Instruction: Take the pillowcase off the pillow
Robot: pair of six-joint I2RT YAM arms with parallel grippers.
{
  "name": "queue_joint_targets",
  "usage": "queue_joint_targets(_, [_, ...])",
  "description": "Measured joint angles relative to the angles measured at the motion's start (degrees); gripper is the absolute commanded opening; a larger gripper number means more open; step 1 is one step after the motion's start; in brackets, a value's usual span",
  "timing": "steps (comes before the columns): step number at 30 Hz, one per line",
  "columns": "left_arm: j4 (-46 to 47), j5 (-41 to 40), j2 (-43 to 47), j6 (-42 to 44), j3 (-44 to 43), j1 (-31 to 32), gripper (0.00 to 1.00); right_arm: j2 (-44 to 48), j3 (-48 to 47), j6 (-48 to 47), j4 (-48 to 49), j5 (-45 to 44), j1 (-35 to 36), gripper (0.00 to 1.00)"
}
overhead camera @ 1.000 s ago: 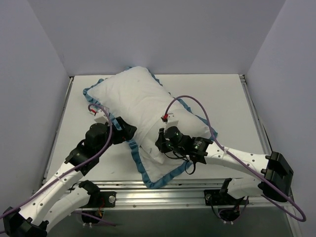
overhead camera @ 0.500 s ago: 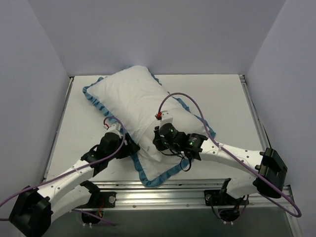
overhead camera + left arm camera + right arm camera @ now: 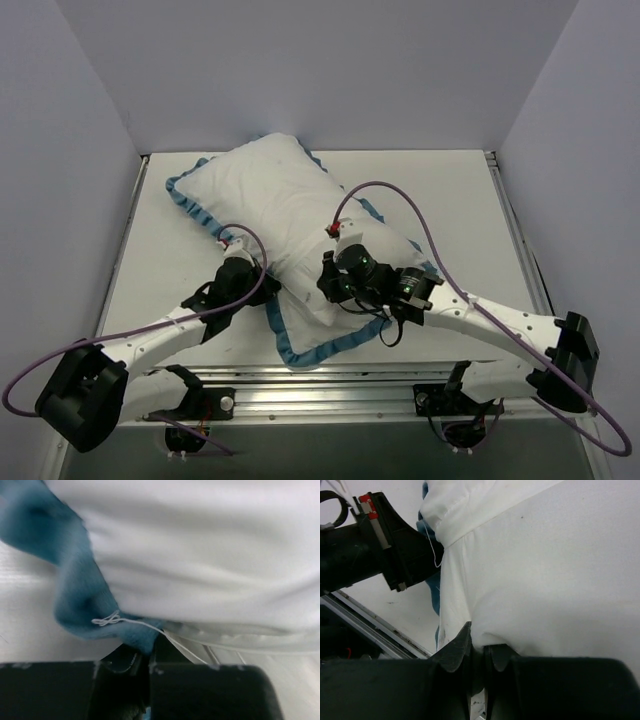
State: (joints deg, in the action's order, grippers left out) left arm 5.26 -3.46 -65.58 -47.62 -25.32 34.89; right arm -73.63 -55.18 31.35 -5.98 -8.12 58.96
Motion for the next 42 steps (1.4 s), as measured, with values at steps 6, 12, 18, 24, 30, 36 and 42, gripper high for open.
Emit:
queue_joint_targets(6, [0.7,-9.2,-1.9,-1.3,-3.9,0.2,0.02,9.7,-4.4,-1.7,-8.0,0.0,-0.4,0.00])
queue_joint_targets(12, [0.9,-17.6,-5.5,-4.5,-7.8,0.3,0.03,17.3,-8.0,-3.4,-15.4,1.7,-0.4,0.00])
queue_joint_targets(18, [0.3,-19.2,-10.6,-4.3,-12.0,0.3,0.28,19.2,-5.7,-4.5,-17.8,7.0,-0.4,0.13])
queue_joint_targets(24, [-2.1,-19.3,-9.6,-2.4,-10.9,-1.5,0.78,19.5,-4.5,-4.5,-19.7,10.1,-0.1,0.73])
queue_joint_targets(30, [-12.0,-18.7,5.1,-1.2,-9.5,-2.1,0.87,17.0,-10.7,-4.0,-22.7,2.2,-1.0,0.86])
queue_joint_targets(36, [-21.9,-14.3,13.6,-1.0,-15.1,-2.1,0.88,12.6,-11.1,-4.2,-22.4,-3.4,-18.6,0.84])
queue_joint_targets(42, [-23.1,-7.4,7.3,-0.3,-18.4,-2.1,0.89,9.9,-2.1,-4.5,-20.2,0.1,-31.7,0.74])
